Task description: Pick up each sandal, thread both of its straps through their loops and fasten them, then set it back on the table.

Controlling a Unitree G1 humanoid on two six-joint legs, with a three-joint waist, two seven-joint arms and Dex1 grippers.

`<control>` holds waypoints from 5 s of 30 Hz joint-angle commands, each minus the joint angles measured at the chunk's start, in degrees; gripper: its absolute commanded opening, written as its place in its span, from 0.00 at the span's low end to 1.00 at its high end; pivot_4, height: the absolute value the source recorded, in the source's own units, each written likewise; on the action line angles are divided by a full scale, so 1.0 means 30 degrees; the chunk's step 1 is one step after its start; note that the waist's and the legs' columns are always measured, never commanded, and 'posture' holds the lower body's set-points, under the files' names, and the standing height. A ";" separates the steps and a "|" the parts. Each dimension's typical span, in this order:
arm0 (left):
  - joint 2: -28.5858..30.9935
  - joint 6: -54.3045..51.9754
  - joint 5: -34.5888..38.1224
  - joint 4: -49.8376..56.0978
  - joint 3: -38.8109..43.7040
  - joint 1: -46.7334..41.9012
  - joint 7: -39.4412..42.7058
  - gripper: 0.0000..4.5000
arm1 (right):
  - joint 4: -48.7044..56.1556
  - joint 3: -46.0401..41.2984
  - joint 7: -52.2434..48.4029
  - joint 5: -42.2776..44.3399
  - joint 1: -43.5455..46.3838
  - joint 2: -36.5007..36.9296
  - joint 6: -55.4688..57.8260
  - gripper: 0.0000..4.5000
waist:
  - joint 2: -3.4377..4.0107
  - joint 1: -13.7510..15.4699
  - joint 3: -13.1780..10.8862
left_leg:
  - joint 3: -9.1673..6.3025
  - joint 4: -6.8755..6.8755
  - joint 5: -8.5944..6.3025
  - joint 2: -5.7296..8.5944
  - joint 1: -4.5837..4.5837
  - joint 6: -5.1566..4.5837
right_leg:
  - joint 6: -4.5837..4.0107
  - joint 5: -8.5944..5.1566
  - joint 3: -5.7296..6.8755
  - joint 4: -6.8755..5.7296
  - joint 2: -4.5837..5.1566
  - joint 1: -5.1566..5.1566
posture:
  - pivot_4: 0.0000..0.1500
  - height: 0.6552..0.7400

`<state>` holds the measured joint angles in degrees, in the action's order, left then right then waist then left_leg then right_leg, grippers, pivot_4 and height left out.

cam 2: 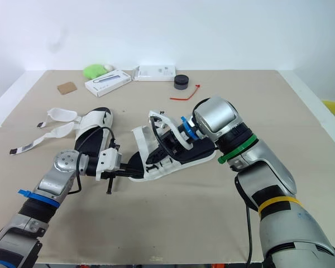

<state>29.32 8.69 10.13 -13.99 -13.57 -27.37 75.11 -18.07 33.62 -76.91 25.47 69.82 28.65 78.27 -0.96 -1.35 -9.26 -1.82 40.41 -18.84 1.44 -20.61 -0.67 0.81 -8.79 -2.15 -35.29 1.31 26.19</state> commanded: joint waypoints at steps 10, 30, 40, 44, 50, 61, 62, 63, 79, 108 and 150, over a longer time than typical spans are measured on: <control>0.0001 -0.0234 -0.0678 -0.0084 -0.0993 0.0927 0.0043 0.00 | -0.1960 -0.0916 0.0534 0.0562 0.1252 -0.0797 0.0844 0.01 | 0.0002 -0.0002 0.0001 | 0.0000 0.0000 0.0000 0.0000 0.0000 0.0000 | 0.0000 0.0001 -0.0001 0.0000 0.0002 0.0000 | 1.00 1.00; 0.0010 0.0045 -0.0747 -0.0399 -0.1064 0.0636 0.0220 0.00 | -0.1533 -0.1593 0.1696 0.1765 0.1100 -0.0727 0.1737 0.01 | 0.0002 0.0000 0.0001 | -0.0004 0.0000 0.0002 0.0001 0.0000 0.0002 | 0.0000 0.0001 0.0004 -0.0009 0.0005 -0.0001 | 1.00 1.00; 0.0028 0.0003 -0.0746 -0.0155 -0.1037 0.0896 0.0047 0.00 | -0.2504 -0.0681 0.1409 0.0856 0.0872 -0.0694 0.0159 0.01 | 0.0002 0.0000 0.0002 | -0.0003 0.0000 0.0001 0.0001 0.0000 0.0002 | 0.0000 0.0001 0.0003 -0.0009 0.0004 0.0000 | 1.00 1.00; 0.0062 -0.0026 -0.0743 -0.0084 -0.1052 0.1006 0.0004 0.00 | -0.2765 -0.0448 0.1207 0.0578 0.0827 -0.0610 -0.0165 0.01 | 0.0002 0.0000 0.0001 | 0.0001 0.0000 0.0001 0.0002 0.0000 0.0002 | 0.0001 0.0001 0.0002 -0.0008 0.0005 -0.0001 | 1.00 1.00; 0.0074 -0.0155 -0.0697 0.0010 -0.1061 0.0999 0.0035 0.00 | -0.1570 -0.0471 0.0898 0.1243 0.0739 -0.0300 0.0966 0.01 | 0.0002 0.0002 0.0002 | -0.0002 0.0000 0.0001 0.0002 -0.0003 0.0001 | 0.0000 0.0001 0.0003 -0.0003 0.0007 0.0000 | 1.00 1.00; -0.0023 -0.0180 -0.0708 -0.0060 -0.1113 0.0902 0.0054 0.00 | -0.0581 -0.1166 0.1544 0.2396 0.0504 -0.0232 0.2763 0.01 | 0.0002 0.0002 0.0002 | -0.0004 0.0000 0.0000 0.0001 -0.0004 0.0000 | 0.0001 0.0001 0.0004 0.0003 0.0008 -0.0001 | 1.00 1.00; -0.0037 -0.0202 -0.0704 -0.0038 -0.1120 0.0914 0.0042 0.00 | -0.0614 -0.1192 0.1666 0.2416 0.0412 -0.0238 0.2780 0.01 | 0.0001 0.0002 0.0002 | -0.0005 0.0000 0.0000 0.0001 -0.0005 0.0000 | 0.0001 0.0001 0.0004 0.0003 0.0008 -0.0001 | 1.00 1.00; -0.0054 -0.0201 -0.0708 -0.0038 -0.1128 0.0931 0.0031 0.00 | -0.0679 -0.1214 0.1770 0.2434 0.0354 -0.0251 0.2787 0.01 | 0.0001 0.0002 0.0002 | -0.0006 0.0000 0.0000 0.0001 -0.0004 0.0000 | 0.0001 0.0001 0.0004 0.0003 0.0009 -0.0002 | 1.00 1.00; -0.0072 -0.0199 -0.0712 0.0021 -0.1144 0.1113 -0.0035 0.00 | -0.2252 -0.1438 0.1946 0.2195 0.1300 -0.0847 0.1727 0.01 | 0.0003 0.0001 0.0003 | -0.0004 0.0000 0.0000 0.0001 -0.0004 0.0000 | 0.0001 0.0001 0.0004 0.0001 0.0007 -0.0001 | 1.00 1.00; -0.0054 -0.0082 -0.0778 0.0008 -0.1293 0.1065 0.0021 0.00 | -0.1059 -0.1148 0.1847 0.2148 0.0310 -0.0315 0.2371 0.01 | 0.0007 0.0010 0.0006 | -0.0004 0.0000 0.0000 0.0006 -0.0004 0.0000 | 0.0002 0.0001 0.0006 0.0007 0.0017 -0.0005 | 1.00 1.00; -0.0062 -0.0191 -0.0747 0.0250 -0.1296 0.1320 -0.0113 0.00 | -0.0962 0.0978 0.0717 0.0341 -0.0180 0.0527 -0.0272 0.01 | 0.0012 0.0046 0.0014 | -0.0004 -0.0001 -0.0004 0.0009 -0.0007 -0.0003 | 0.0004 0.0000 0.0010 0.0027 0.0016 -0.0012 | 1.00 1.00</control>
<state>29.00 8.89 10.03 -11.89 -13.73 -25.43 73.05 -22.55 35.99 -74.06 26.69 69.92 29.06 77.41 -0.92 -1.21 -9.21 -1.83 40.41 -18.85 1.47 -20.62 -0.69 0.82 -8.79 -2.12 -35.21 1.36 26.15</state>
